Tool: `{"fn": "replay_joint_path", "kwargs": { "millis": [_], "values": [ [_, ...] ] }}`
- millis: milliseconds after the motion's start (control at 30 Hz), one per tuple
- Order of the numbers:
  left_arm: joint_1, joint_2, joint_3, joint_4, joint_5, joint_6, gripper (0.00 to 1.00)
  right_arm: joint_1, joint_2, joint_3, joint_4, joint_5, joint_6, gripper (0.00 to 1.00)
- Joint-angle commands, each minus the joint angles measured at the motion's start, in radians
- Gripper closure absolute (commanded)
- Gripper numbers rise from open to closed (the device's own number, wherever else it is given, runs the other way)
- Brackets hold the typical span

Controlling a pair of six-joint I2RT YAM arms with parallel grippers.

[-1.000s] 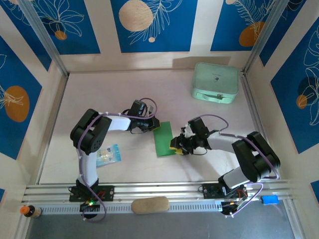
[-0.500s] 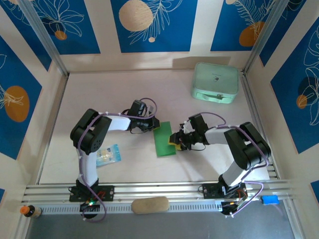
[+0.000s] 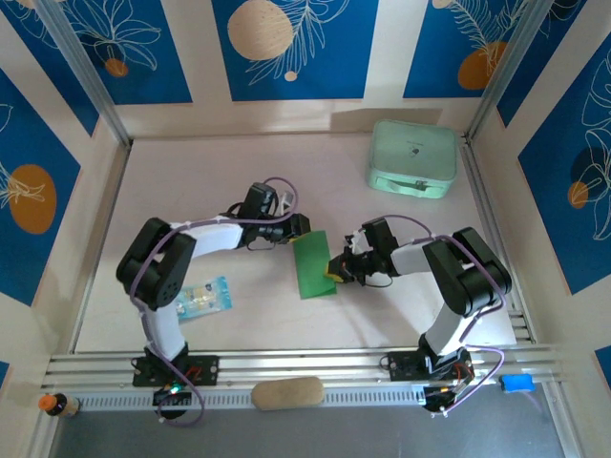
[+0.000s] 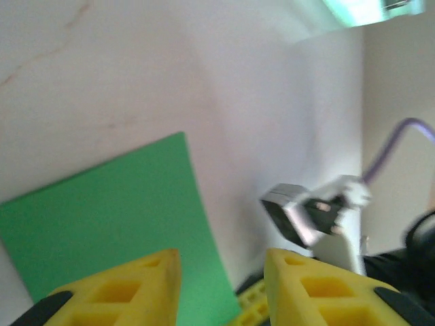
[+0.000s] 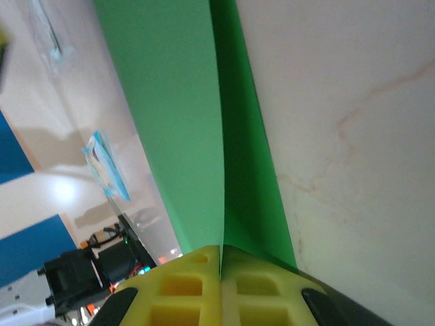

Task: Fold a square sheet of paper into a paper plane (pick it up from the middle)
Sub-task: Fold the triangle a second time at the center of the table.

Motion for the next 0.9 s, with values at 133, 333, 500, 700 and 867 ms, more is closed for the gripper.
{"fn": "replay_joint_path", "kwargs": {
  "millis": [133,333,500,700,867],
  "values": [
    [-0.078,-0.241,-0.152,0.027,-0.219,0.071,0.6,0.063,-0.084,-0.04,0.041,0.194,0.179,0.97],
    [-0.17,-0.336,-0.238,0.074,-0.319,0.13,0.61,0.067,-0.08,-0.029,0.077,0.131,0.144,0.86],
    [-0.26,-0.387,-0.306,0.132,-0.376,0.173,0.62,0.038,-0.064,0.016,-0.011,0.077,0.019,0.75],
    [-0.379,-0.387,-0.419,0.295,-0.452,0.249,0.67,-0.016,0.012,0.043,0.027,-0.05,-0.026,0.78],
    [-0.49,-0.352,-0.388,0.21,-0.578,0.406,0.68,-0.025,0.044,0.069,0.018,-0.07,-0.036,0.87]
  ]
}}
